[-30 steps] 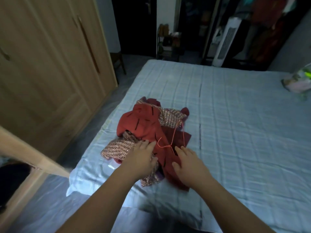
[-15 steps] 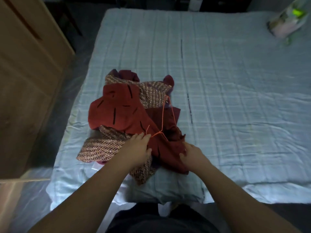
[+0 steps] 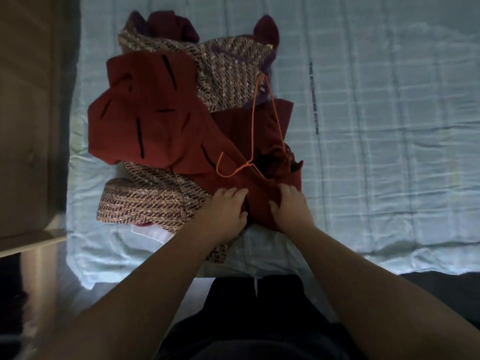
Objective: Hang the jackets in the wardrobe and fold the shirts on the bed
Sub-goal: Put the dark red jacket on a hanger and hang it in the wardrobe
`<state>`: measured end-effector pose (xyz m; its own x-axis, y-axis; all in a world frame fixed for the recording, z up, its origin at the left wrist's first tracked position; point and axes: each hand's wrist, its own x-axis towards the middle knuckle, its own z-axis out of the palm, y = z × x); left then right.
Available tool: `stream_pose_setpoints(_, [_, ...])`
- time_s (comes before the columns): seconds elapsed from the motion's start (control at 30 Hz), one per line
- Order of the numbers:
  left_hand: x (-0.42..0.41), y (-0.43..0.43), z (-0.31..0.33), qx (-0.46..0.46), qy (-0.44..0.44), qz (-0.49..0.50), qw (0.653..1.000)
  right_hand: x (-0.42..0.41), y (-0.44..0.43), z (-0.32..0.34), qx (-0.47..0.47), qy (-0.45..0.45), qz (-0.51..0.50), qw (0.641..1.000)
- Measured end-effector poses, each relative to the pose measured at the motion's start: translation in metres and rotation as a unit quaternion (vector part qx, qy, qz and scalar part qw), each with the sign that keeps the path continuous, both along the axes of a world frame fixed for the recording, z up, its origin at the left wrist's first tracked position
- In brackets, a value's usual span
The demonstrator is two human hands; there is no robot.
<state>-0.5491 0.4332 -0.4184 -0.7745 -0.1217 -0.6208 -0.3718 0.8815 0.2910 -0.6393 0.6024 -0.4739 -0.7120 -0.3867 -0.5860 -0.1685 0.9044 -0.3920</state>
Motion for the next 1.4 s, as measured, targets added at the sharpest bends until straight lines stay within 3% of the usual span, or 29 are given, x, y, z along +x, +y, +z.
stream_pose_setpoints(0.2, [-0.003,-0.007,-0.001,0.014,0.013,0.022,1.0,-0.014,-0.033,-0.012,0.008,-0.012,-0.022,1.0])
stream_pose_setpoints(0.4, [-0.007,-0.022,0.031,0.031,0.042,0.042,0.998,-0.017,-0.026,0.031,-0.095,-0.034,-0.094,0.99])
stream_pose_setpoints(0.5, [-0.014,-0.032,0.059,0.029,0.083,0.052,0.995,-0.02,-0.013,0.075,-0.136,0.002,-0.129,0.982])
stream_pose_setpoints(0.63, [-0.028,-0.046,0.104,0.036,0.133,0.049,0.989,-0.023,-0.007,0.151,-0.199,0.063,-0.103,0.973])
stream_pose_setpoints(0.83, [-0.054,-0.074,0.175,0.013,0.226,0.036,0.973,-0.041,-0.007,0.274,-0.204,0.154,-0.098,0.962])
stream_pose_setpoints(0.97, [-0.075,-0.083,0.215,0.017,0.326,-0.004,0.945,-0.05,-0.011,0.346,-0.228,0.208,-0.068,0.949])
stream_pose_setpoints(1.07, [-0.092,-0.081,0.241,0.088,0.39,0.03,0.916,-0.054,-0.01,0.385,-0.247,0.266,-0.078,0.929])
stream_pose_setpoints(1.23, [-0.1,-0.071,0.253,0.253,0.375,0.078,0.889,-0.066,0.004,0.43,-0.26,0.354,-0.109,0.892])
stream_pose_setpoints(1.4, [-0.1,-0.063,0.26,0.25,0.295,-0.035,0.921,-0.067,0.022,0.448,-0.206,0.377,-0.089,0.899])
